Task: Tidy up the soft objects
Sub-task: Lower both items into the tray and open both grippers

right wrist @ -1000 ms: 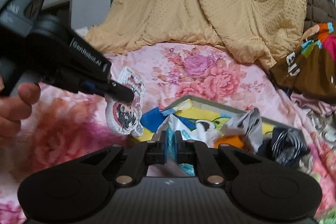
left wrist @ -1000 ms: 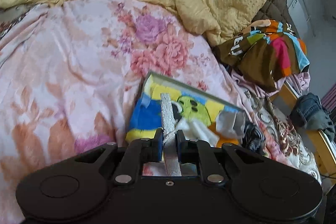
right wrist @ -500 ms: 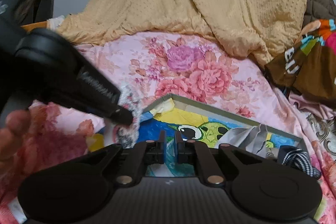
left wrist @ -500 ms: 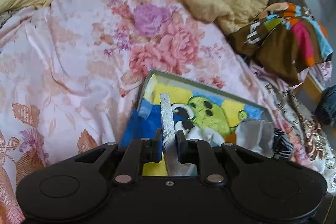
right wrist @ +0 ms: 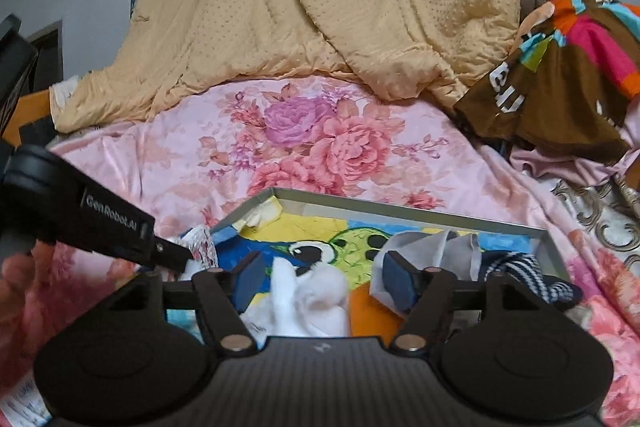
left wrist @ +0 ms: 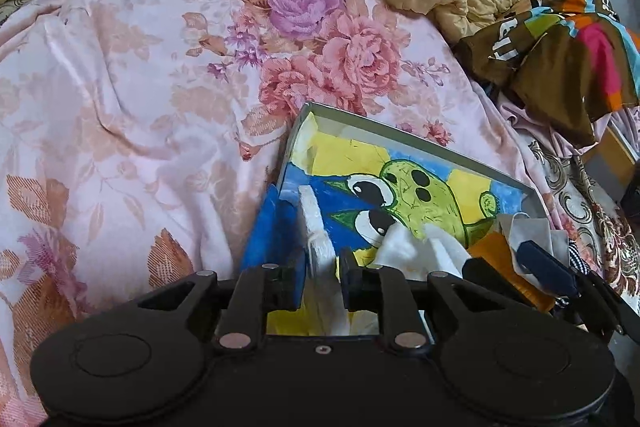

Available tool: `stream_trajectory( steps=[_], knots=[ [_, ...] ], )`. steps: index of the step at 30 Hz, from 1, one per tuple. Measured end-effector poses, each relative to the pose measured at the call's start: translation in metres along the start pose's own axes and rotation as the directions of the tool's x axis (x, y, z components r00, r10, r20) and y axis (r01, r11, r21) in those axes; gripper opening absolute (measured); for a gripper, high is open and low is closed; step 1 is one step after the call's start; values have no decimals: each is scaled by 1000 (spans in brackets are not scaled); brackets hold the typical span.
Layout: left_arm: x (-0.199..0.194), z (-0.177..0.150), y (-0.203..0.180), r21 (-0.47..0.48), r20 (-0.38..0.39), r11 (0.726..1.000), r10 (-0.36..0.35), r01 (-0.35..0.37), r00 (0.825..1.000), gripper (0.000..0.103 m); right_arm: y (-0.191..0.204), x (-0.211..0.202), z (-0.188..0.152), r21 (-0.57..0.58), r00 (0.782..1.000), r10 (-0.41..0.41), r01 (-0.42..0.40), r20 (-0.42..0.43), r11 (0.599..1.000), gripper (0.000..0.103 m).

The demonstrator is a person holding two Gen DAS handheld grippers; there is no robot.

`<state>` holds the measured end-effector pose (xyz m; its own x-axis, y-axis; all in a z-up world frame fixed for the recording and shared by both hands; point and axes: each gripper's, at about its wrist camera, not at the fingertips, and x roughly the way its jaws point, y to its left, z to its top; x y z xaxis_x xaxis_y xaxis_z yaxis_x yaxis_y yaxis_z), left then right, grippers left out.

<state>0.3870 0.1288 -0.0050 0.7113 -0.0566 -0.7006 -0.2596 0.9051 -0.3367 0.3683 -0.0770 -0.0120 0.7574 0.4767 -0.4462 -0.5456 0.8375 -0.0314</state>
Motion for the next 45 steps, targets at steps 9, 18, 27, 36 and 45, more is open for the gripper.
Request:
stream_trajectory(
  steps=[9,18,27,36,45],
  knots=[
    [-3,-13,0,10,10,1000,-6,6,1000,21,15,-12,-7,-82,999,-37,38,11,996,84],
    [-2,-16,-1,7,19,1000,13,-13,1000,23,18,-49,-13,-98,997,-16,24,77,995,93],
    [-1,-17,-4,35,28,999,28,-29,999,29,34,-58,-32,-207,999,9,-1,40,978,95],
    [-16,-14,-1,46,53,998,35,-38,998,36,39,-20,-15,-253,997,-79,82,20,964,95],
    [-39,-17,-3,78,87,997,17,-24,996,45,27,-14,7,-210,994,-105,109,28,972,96]
  ],
)
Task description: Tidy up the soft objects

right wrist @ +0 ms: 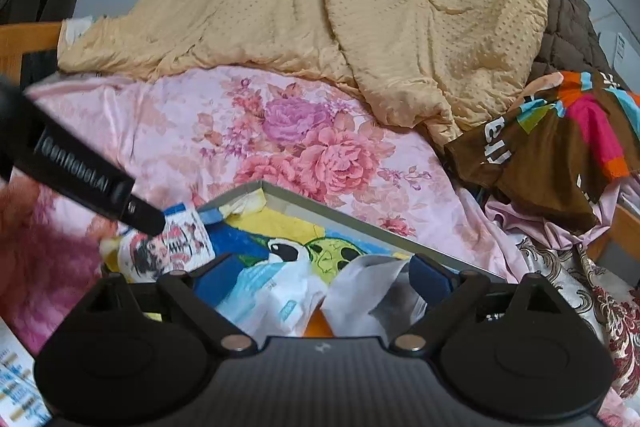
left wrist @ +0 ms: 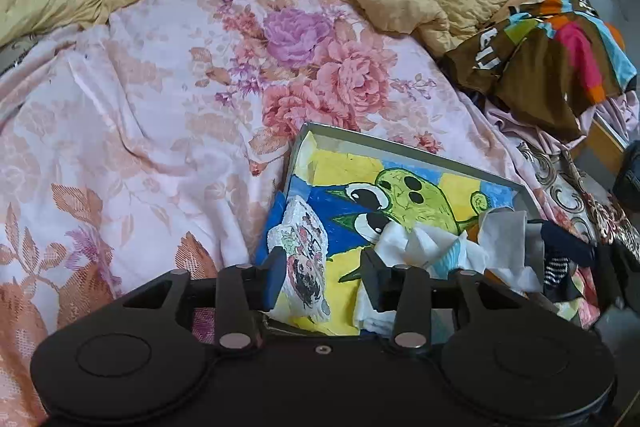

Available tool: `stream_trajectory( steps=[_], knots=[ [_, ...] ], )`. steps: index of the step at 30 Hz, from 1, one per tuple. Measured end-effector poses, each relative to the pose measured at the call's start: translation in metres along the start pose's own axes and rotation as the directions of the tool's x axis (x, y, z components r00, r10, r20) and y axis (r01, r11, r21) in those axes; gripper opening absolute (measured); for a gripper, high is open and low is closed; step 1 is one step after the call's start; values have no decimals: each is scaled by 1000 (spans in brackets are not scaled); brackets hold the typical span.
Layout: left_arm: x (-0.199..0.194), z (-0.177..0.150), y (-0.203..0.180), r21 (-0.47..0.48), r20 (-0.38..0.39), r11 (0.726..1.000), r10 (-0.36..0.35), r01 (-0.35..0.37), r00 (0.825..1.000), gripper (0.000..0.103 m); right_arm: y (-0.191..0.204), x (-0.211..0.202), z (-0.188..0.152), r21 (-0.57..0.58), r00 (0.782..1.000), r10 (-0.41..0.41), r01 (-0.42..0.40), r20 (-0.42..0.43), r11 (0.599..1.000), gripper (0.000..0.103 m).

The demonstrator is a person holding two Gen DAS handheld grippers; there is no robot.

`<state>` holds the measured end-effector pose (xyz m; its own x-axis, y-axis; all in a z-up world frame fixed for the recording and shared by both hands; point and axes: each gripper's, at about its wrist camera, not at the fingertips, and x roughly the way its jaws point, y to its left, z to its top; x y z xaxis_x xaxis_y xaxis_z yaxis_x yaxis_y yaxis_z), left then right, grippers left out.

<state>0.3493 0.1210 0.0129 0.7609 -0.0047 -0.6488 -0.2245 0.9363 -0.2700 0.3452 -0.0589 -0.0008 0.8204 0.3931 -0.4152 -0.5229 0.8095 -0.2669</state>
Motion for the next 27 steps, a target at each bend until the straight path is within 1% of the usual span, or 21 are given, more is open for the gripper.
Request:
stream_trajectory(
  steps=[4,7,9,12,16,19,23,27],
  knots=[
    [-6,-4,-2,24,11,1000,1,-1,1000,47,-5,-7,-3,20,1000,-10,10,-6,1000,96],
    [-13,-7,-3,24,22,1000,-4,3,1000,51,-8,-15,-4,34,1000,-23,23,1,999,97],
    [-18,-9,-4,31,36,1000,-3,2,999,56,-9,-21,-4,35,999,-35,35,7,999,98],
    [-26,-12,-6,43,54,999,-2,0,999,59,-14,-34,-4,58,999,-47,46,19,997,98],
    [-39,-17,-6,50,80,999,-3,-1,997,62,-20,-57,-6,97,997,-61,57,48,994,100],
    [-52,-24,-7,59,109,998,-5,-2,994,67,-24,-75,-9,120,995,-73,65,64,991,101],
    [-70,-35,-10,72,143,997,-2,-8,990,72,-28,-97,-13,143,994,-79,68,72,987,102],
    [-89,-49,-14,80,172,997,-2,-12,985,78,-31,-120,-19,190,993,-84,68,77,979,103]
  ],
)
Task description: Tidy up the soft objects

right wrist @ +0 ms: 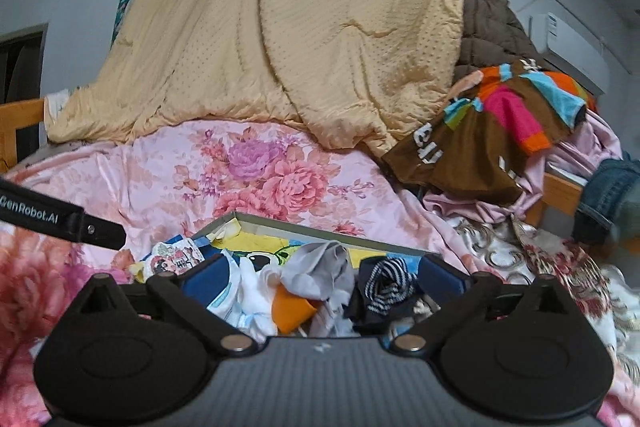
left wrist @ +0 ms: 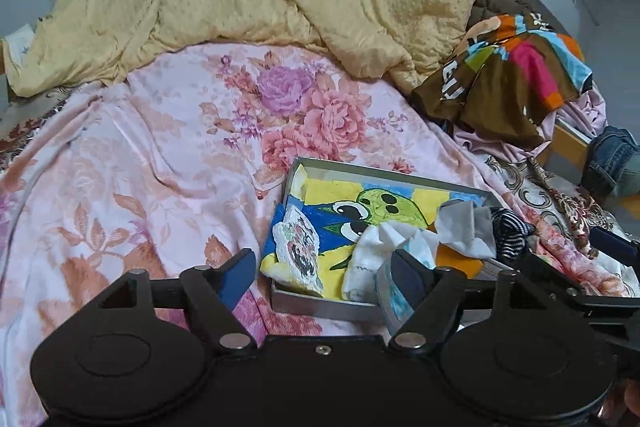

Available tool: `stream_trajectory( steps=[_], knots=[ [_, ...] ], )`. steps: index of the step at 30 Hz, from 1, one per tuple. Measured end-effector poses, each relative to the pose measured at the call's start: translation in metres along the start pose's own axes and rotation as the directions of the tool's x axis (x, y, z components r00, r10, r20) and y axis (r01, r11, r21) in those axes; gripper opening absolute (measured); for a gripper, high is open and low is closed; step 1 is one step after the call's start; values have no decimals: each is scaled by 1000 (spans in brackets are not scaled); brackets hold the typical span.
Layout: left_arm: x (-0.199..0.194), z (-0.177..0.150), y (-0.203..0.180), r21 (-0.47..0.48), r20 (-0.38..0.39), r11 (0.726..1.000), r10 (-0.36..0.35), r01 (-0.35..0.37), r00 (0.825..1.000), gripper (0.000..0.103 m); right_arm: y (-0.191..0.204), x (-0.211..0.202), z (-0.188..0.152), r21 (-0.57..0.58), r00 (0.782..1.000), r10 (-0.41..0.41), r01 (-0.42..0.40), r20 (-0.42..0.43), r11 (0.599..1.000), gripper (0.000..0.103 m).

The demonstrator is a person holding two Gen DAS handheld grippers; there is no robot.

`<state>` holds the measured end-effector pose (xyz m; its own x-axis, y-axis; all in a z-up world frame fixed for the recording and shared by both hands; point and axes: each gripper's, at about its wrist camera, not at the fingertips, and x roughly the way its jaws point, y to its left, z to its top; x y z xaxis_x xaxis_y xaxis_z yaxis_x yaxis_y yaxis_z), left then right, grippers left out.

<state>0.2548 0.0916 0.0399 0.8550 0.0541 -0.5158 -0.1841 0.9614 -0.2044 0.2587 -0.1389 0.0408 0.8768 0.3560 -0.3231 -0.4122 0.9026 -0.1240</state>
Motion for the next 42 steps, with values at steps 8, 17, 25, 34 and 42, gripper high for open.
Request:
stream_trajectory(
  steps=[8,17,25,34,42],
  knots=[
    [-38,-22,-10,23,43,1000,3,-4,999,94,-7,-45,-11,93,1000,1,-1,0,996,103],
    [-70,-45,-20,74,90,997,1,-7,996,101,-9,-83,-27,160,1000,0,-1,10,987,103],
    [-87,-61,-27,99,112,995,0,-12,994,102,-6,-101,-42,186,1000,-5,3,9,982,103],
    [-94,-73,-29,131,124,991,12,-29,992,102,-1,-111,-45,179,1000,-1,-4,25,984,103],
    [-103,-83,-27,133,133,990,26,-44,991,102,-2,-124,-51,205,1000,-2,-4,29,979,103]
  ],
)
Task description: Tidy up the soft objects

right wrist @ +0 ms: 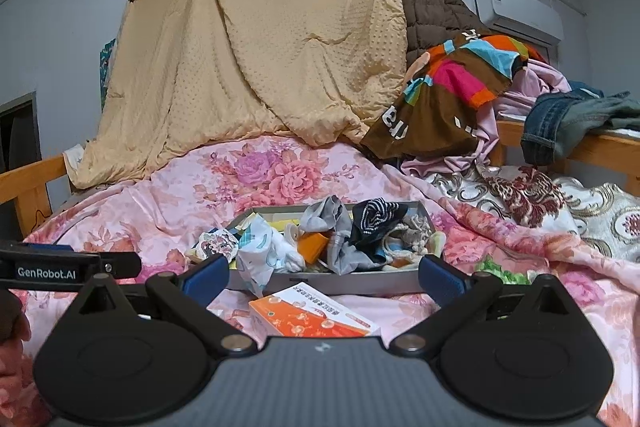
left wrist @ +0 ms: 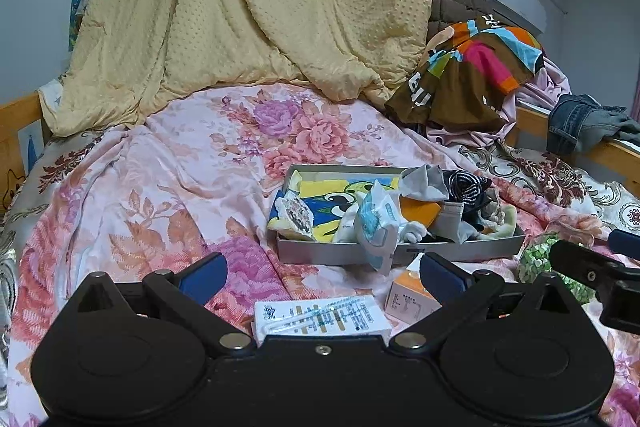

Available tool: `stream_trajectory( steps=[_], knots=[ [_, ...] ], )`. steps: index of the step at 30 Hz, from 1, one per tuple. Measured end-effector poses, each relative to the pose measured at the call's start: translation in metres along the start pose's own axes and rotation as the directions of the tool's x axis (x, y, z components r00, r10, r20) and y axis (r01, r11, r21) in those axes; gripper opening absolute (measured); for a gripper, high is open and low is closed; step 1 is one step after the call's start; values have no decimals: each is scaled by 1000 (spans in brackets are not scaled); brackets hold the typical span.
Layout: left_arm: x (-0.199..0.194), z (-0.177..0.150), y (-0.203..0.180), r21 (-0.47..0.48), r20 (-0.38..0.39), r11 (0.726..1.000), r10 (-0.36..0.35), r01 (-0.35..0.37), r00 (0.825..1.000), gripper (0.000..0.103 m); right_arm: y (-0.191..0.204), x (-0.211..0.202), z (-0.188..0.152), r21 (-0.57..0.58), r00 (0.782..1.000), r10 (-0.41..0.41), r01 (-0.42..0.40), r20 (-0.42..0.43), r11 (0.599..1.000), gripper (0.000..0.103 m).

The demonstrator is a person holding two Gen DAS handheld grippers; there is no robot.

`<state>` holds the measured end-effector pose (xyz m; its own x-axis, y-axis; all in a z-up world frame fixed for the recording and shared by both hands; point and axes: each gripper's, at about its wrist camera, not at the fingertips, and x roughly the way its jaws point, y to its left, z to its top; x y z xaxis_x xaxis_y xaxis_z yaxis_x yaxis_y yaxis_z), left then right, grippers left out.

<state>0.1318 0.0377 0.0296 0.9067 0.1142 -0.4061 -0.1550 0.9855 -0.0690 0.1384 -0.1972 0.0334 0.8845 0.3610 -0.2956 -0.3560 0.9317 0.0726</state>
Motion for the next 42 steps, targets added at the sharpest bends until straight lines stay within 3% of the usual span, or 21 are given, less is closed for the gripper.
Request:
stream_trajectory(
  steps=[15,42],
  knots=[
    [-29,-31,0,-21,-23,1000,10,-10,1000,102,1,-24,-17,-6,1000,-8,8,-29,1000,103],
    [-64,-51,6,-49,-19,997,54,-55,998,102,8,-49,-24,-13,998,-27,26,-65,1000,103]
  ],
)
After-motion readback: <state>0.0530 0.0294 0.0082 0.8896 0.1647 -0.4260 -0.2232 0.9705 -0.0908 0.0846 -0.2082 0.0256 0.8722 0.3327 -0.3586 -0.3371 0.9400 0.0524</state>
